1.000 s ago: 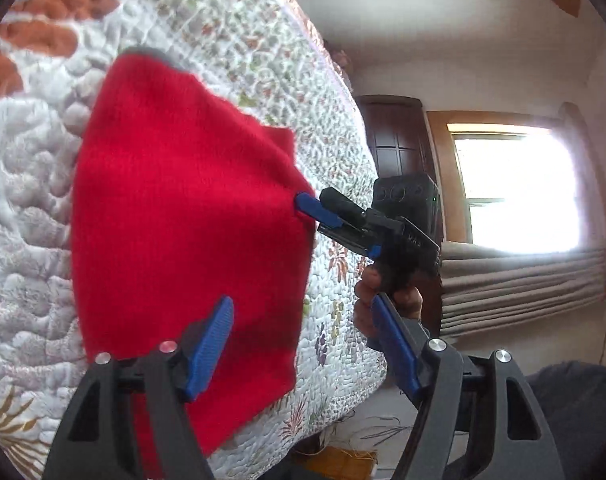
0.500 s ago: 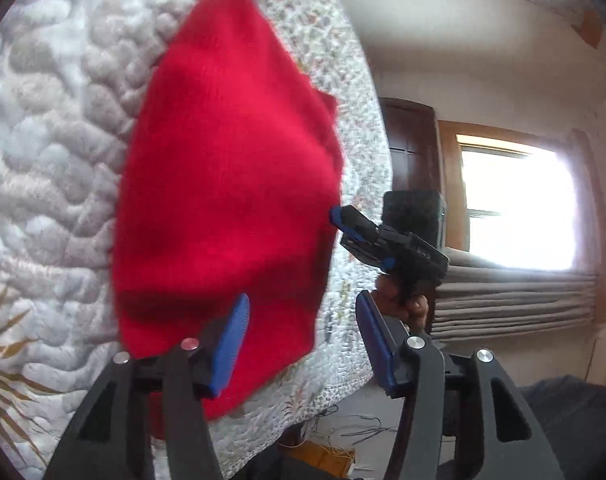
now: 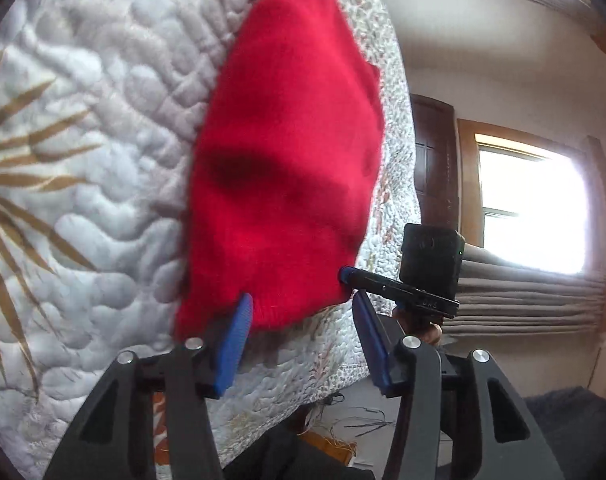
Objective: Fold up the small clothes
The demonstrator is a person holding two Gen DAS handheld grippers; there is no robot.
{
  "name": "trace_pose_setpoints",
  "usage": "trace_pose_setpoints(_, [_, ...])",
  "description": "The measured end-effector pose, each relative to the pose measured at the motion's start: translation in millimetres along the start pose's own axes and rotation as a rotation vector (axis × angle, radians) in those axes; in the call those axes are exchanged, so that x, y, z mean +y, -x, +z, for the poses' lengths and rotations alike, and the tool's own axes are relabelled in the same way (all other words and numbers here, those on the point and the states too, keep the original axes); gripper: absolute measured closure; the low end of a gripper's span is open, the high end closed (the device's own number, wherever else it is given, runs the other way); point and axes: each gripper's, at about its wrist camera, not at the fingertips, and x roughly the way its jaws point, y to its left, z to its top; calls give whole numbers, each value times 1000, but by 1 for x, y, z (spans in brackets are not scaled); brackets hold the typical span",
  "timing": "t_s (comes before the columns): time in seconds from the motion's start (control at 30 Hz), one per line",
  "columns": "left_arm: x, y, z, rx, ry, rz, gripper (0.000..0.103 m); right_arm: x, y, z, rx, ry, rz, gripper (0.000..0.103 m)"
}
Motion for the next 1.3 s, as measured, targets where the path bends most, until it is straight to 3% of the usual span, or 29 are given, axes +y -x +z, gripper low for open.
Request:
trace_pose_setpoints(0.17, [0, 0, 2, -6, -1, -3, 57, -9, 18, -3, -38, -60, -24, 103])
trace_pose_setpoints(0.27, [-15, 11, -9, -12, -46, -16, 48, 14, 38, -6, -92, -51, -35, 95])
trace_pose_setpoints(0.37, [-12, 17, -12, -33, -41, 43, 34, 21, 45, -4, -146, -54, -30, 95])
trace_pose_setpoints(0.43, [2, 16, -12, -34, 6, 58, 33, 14, 38, 1, -153, -100, -50, 95])
trace_pose_setpoints(0.53, [5, 15, -11, -38, 49, 64, 32, 2, 30, 0, -166, -180, -104, 103])
trace_pose_setpoints(0.63, [-7, 26, -19, -28, 67, 124, 26, 28, 42, -12, -219, -167, -120, 94])
trace_pose_setpoints(0.7, [-30, 40, -29, -56, 48, 201, 21, 57, 61, -24, -272, -128, -168, 89])
trace_pose_setpoints(0.73, [-48, 50, -37, -76, 17, 243, 18, 79, 73, -32, -304, -103, -209, 73])
trace_pose_setpoints(0.77, [-67, 61, -45, -100, -14, 298, 7, 101, 84, -41, -333, -78, -266, 48])
trace_pose_setpoints(0.83, [-114, 83, -67, -163, -109, 427, 4, 150, 105, -62, -390, -5, -419, 17])
trace_pose_setpoints(0.87, [-138, 90, -77, -186, -161, 480, 4, 174, 114, -70, -413, 31, -488, 11])
trace_pose_setpoints(0.97, [-211, 115, -117, -295, -314, 659, 4, 232, 141, -92, -442, 93, -694, 7])
trace_pose_setpoints(1.03, [-248, 135, -143, -390, -370, 705, 4, 260, 155, -110, -462, 106, -777, 6])
trace_pose_setpoints(1.13, [-292, 151, -169, -474, -405, 754, 4, 296, 171, -133, -515, 111, -812, 4])
trace_pose_setpoints(1.3, [-342, 164, -196, -466, -392, 780, 4, 351, 195, -160, -585, 111, -845, 3])
